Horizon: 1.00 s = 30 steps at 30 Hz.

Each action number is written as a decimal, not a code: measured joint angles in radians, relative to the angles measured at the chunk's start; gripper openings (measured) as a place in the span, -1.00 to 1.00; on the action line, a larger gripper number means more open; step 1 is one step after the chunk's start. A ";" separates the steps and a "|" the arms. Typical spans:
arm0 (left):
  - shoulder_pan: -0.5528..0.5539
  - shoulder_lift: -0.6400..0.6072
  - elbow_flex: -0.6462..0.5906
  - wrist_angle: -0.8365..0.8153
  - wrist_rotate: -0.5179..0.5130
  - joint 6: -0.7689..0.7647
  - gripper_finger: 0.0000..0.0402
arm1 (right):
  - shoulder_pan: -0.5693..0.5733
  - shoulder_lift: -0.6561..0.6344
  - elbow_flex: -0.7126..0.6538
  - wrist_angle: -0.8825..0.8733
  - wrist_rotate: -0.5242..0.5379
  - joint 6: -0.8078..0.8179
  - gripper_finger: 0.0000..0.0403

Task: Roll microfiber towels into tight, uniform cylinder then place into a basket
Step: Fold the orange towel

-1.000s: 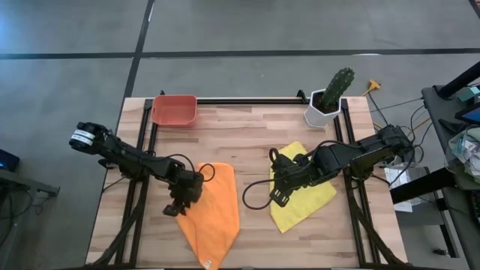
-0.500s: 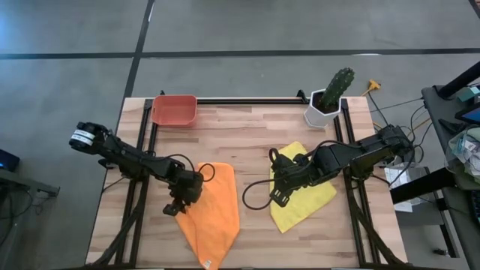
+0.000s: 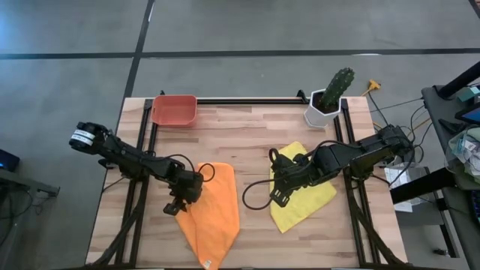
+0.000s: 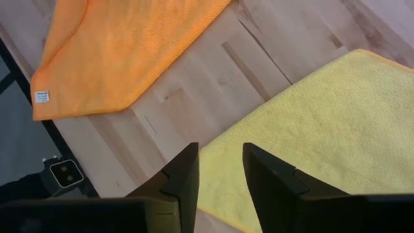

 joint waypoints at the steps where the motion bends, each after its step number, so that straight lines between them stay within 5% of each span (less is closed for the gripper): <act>1: 0.000 0.000 0.000 0.000 0.000 0.000 -0.28 | 0.000 0.000 0.000 0.000 0.000 0.000 -0.43; 11: 0.000 -0.002 0.000 -0.008 -0.093 0.000 -0.28 | 0.000 0.000 0.000 0.000 0.000 0.002 -0.43; 30: 0.000 -0.027 0.002 -0.023 -0.050 -0.002 -0.39 | 0.000 0.000 0.000 -0.001 0.000 0.003 -0.43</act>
